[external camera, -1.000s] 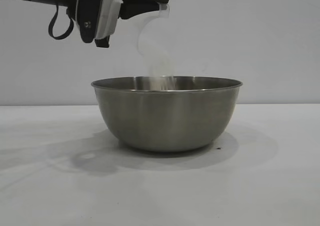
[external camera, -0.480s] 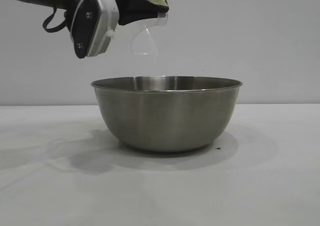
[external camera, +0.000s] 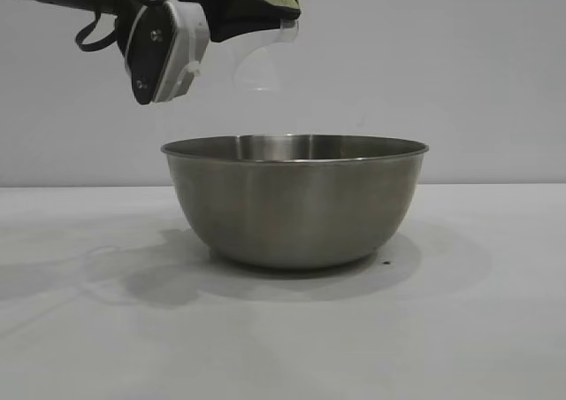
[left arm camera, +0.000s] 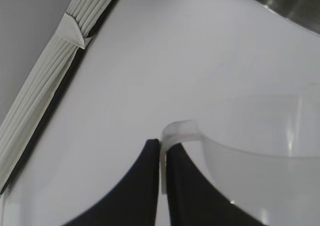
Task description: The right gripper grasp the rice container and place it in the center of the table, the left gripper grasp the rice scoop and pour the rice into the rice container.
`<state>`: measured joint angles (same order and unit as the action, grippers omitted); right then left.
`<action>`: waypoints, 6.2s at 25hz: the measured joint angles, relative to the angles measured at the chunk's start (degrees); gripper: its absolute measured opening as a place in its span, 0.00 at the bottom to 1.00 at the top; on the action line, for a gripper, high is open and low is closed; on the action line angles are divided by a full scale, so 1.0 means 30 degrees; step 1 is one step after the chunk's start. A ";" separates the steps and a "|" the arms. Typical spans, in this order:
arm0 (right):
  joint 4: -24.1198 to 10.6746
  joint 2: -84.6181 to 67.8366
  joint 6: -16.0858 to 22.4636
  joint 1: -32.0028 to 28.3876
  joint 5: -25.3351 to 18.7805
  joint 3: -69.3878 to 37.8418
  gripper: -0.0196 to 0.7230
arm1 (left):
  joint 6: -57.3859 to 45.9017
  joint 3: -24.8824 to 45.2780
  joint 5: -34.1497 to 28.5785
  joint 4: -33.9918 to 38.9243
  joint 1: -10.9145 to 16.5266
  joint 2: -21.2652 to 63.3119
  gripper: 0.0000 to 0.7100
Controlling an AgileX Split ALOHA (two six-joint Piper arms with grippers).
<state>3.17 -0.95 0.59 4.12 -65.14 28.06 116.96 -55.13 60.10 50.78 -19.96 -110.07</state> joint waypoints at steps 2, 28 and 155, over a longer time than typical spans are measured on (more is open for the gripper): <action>0.0000 0.0000 0.0000 0.0000 0.0000 0.0000 0.78 | 0.0000 0.0000 0.0000 0.0030 0.0000 0.0000 0.00; 0.0000 0.0000 0.0000 0.0000 0.0000 -0.0029 0.78 | -2.6572 0.0000 0.1145 -1.8072 -0.0032 0.0000 0.00; 0.0019 0.0000 0.0034 0.0000 0.0000 -0.0029 0.78 | -3.7946 0.6452 -3.0506 -1.7569 -0.0032 2.2586 0.54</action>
<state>3.23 -0.95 0.69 4.12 -65.14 27.97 3.12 -35.77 -31.42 -1.93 -20.05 -42.32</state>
